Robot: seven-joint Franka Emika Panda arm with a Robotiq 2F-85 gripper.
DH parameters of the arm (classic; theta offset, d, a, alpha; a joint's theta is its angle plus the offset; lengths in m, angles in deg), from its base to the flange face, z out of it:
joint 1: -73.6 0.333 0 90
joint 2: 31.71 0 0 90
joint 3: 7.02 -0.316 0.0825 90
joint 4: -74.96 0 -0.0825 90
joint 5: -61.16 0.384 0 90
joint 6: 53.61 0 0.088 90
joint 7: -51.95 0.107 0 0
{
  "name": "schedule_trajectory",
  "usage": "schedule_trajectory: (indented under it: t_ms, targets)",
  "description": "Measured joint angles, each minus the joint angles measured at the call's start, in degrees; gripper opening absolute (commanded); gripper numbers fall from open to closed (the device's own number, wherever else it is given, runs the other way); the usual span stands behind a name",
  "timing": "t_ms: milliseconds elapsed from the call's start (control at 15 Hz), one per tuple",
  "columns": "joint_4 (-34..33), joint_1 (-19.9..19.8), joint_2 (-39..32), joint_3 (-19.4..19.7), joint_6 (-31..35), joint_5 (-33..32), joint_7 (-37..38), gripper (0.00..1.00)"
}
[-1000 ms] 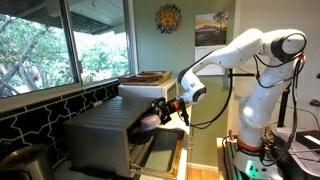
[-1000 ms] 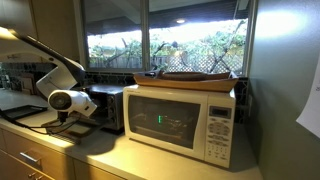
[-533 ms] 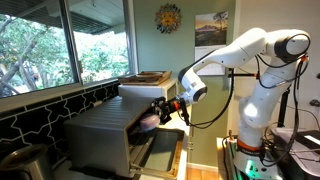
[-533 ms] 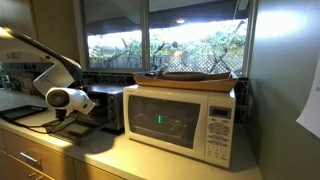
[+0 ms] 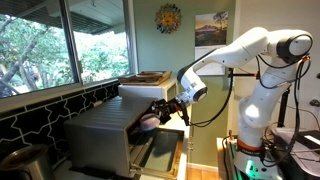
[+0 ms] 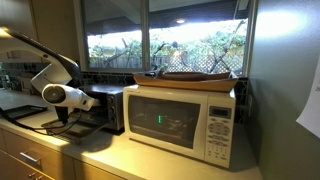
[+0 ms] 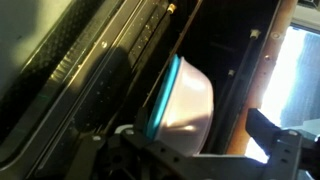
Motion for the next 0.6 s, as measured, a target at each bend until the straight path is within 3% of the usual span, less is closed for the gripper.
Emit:
schedule_trajectory:
  t_ms: [600]
  targets:
    - [-1.2, 0.0, -1.4, -1.9, 1.9, -0.8, -17.0, 1.0]
